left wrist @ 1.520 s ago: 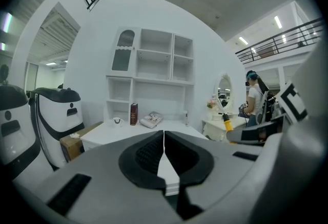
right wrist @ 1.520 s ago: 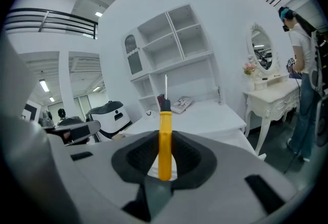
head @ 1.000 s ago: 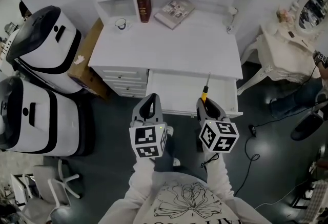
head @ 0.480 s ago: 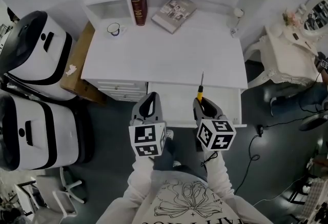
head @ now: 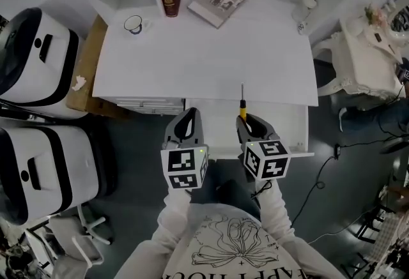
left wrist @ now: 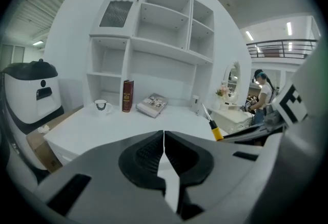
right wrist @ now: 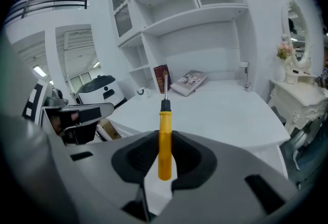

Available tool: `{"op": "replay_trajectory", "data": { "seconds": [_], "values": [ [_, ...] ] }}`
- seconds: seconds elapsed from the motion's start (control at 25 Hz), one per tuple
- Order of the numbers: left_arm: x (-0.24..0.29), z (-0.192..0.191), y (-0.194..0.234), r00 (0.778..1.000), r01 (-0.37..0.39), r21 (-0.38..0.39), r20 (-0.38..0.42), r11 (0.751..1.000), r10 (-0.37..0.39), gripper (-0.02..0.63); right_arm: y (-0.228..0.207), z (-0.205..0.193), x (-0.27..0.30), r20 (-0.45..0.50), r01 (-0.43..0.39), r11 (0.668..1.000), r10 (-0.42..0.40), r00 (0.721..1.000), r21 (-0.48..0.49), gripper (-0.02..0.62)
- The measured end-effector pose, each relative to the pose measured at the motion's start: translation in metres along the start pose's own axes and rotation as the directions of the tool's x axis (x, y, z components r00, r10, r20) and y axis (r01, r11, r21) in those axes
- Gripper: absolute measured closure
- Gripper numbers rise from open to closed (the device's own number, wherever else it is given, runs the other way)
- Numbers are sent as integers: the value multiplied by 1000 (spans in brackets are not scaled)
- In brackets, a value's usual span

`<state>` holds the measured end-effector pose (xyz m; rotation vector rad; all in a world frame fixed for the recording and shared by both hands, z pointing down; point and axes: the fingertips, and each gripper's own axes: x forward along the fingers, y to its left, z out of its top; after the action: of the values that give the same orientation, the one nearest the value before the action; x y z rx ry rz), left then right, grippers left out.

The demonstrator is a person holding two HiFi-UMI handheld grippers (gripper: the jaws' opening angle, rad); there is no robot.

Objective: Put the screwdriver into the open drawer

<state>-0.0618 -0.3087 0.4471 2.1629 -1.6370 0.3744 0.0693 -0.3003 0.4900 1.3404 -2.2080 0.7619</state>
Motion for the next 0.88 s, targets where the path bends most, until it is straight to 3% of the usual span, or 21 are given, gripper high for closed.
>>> {"op": "replay_trajectory", "data": {
  "seconds": [0.44, 0.68, 0.88],
  "values": [
    [25, -41, 29, 995, -41, -43, -98, 998, 37, 598, 2, -48, 50, -204, -82, 991, 60, 977, -104, 523],
    [36, -56, 37, 988, -81, -74, -135, 994, 71, 600, 1, -73, 73, -321, -178, 969, 116, 940, -172, 523],
    [47, -70, 37, 982, -98, -98, -168, 990, 81, 600, -9, -100, 91, -425, -231, 943, 113, 898, -238, 523]
  ]
}}
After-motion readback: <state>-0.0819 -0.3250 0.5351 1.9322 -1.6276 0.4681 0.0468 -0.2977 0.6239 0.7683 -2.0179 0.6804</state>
